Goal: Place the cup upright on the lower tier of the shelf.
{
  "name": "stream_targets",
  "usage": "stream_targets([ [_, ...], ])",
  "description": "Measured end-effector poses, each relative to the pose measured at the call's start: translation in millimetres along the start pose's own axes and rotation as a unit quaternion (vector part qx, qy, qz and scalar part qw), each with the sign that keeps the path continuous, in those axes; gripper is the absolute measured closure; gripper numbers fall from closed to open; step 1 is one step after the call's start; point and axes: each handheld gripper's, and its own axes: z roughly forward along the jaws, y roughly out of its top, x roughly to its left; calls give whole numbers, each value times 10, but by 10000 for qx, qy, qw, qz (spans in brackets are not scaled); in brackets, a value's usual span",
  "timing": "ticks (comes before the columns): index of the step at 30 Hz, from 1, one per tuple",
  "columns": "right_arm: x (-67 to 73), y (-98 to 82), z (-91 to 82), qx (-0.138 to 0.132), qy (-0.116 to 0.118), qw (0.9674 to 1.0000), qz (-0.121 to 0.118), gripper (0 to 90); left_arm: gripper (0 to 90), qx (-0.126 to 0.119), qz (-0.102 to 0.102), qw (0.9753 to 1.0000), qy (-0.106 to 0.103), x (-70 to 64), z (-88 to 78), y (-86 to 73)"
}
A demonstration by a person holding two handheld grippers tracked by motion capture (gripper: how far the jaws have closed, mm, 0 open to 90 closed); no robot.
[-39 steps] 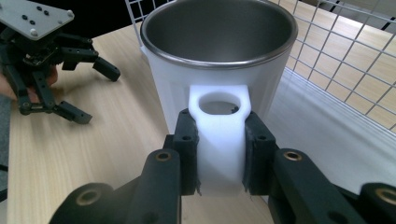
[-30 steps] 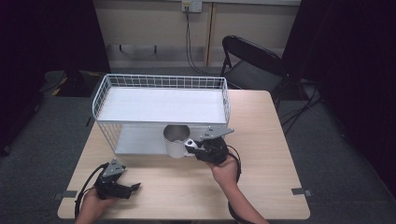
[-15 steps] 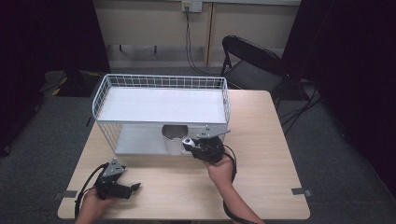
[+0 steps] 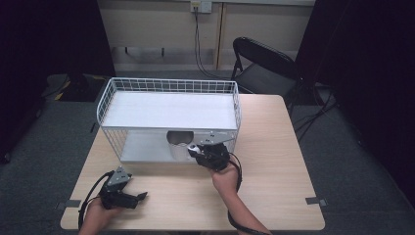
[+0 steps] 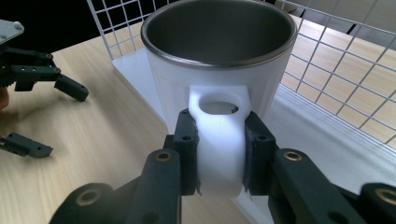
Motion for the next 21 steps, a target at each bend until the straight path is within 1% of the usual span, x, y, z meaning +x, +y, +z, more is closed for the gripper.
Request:
stream_targets([
  [3,0,-15,27,-20,-24,10000,-4,714,68,3,8,10000,0,1,0,0],
  [8,-12,-35,53,-59,-67,9999,105,714,67,5,9,10000,-2,1,0,0],
  [13,-18,-53,76,-99,-113,9998,96,714,67,5,9,10000,-4,1,0,0],
  [21,-22,-84,153,-171,-199,9995,175,713,66,6,9,10000,-6,1,1,0],
])
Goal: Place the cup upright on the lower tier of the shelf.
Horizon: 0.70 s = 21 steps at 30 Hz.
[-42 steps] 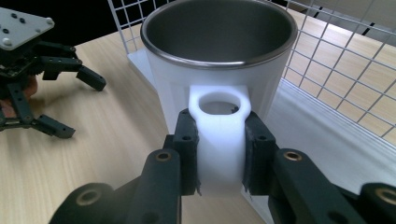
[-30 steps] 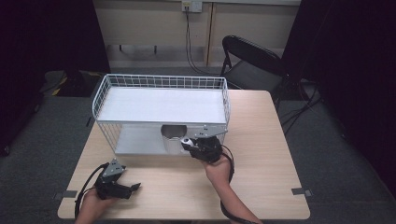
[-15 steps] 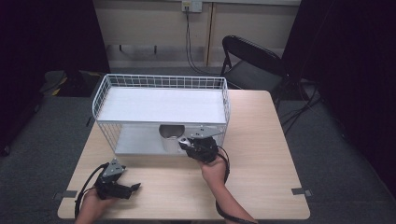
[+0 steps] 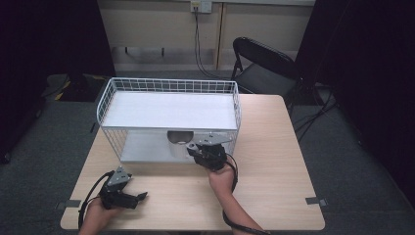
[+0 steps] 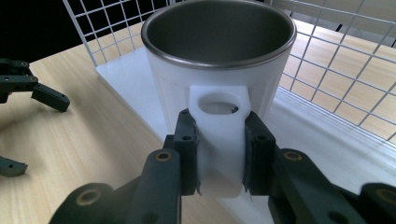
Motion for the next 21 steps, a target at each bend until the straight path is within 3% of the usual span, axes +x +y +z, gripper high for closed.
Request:
stream_targets([
  [21,-59,-43,92,25,-292,9995,110,713,63,-11,-3,10000,9,-3,4,-1],
])
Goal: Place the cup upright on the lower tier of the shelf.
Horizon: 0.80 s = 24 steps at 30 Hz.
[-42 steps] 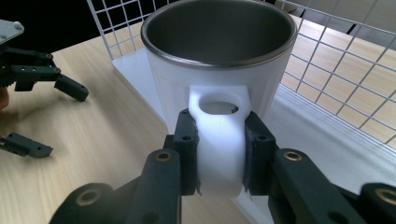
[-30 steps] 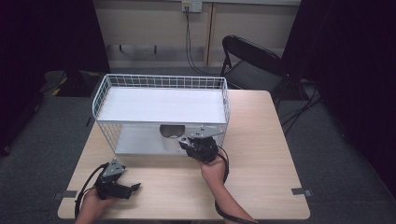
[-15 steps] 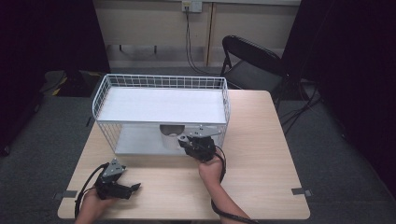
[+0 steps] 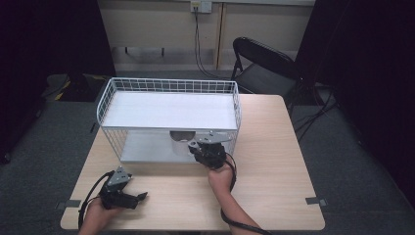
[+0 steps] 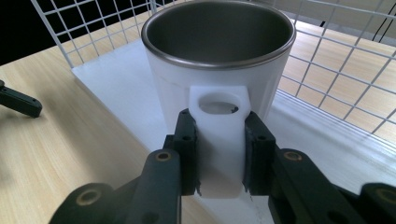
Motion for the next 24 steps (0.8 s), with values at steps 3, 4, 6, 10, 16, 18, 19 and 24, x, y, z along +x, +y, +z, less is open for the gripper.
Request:
stream_targets([
  [3,-2,-14,12,2,-44,10000,-2,713,62,4,-3,10000,-1,0,0,0],
  [4,-1,-16,16,-1,-55,10000,-10,713,63,5,-3,10000,1,0,0,0],
  [6,-1,-15,21,5,-74,10000,7,712,62,2,-3,10000,1,0,0,0],
  [10,-5,-8,40,8,-101,9999,30,712,62,3,3,10000,1,0,0,0],
  [16,11,11,64,35,-194,9998,-41,710,62,2,2,10000,-1,0,0,0],
  [18,15,20,63,71,-246,9997,-59,708,62,3,1,10000,0,0,0,0],
  [19,16,22,62,71,-232,9997,-48,707,62,1,0,10000,0,-1,0,0],
  [24,20,39,33,28,-216,9998,-15,602,61,9,8,10000,-1,0,0,1],
])
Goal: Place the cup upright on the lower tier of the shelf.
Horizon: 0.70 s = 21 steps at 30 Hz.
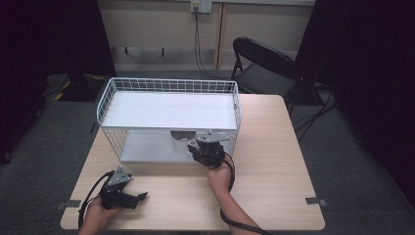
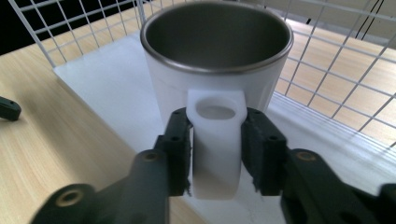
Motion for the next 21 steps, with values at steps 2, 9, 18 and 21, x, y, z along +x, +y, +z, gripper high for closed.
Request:
stream_targets([
  [2,15,20,-26,-13,10,10000,9,572,60,-1,1,10000,1,0,0,0],
  [9,41,65,-94,15,151,9999,-10,455,60,2,3,10000,0,0,0,0],
  [18,23,112,-216,33,332,9994,-23,403,59,5,5,10000,0,0,0,0],
  [21,22,117,-260,53,432,9990,31,375,59,5,4,10000,0,0,0,0],
])
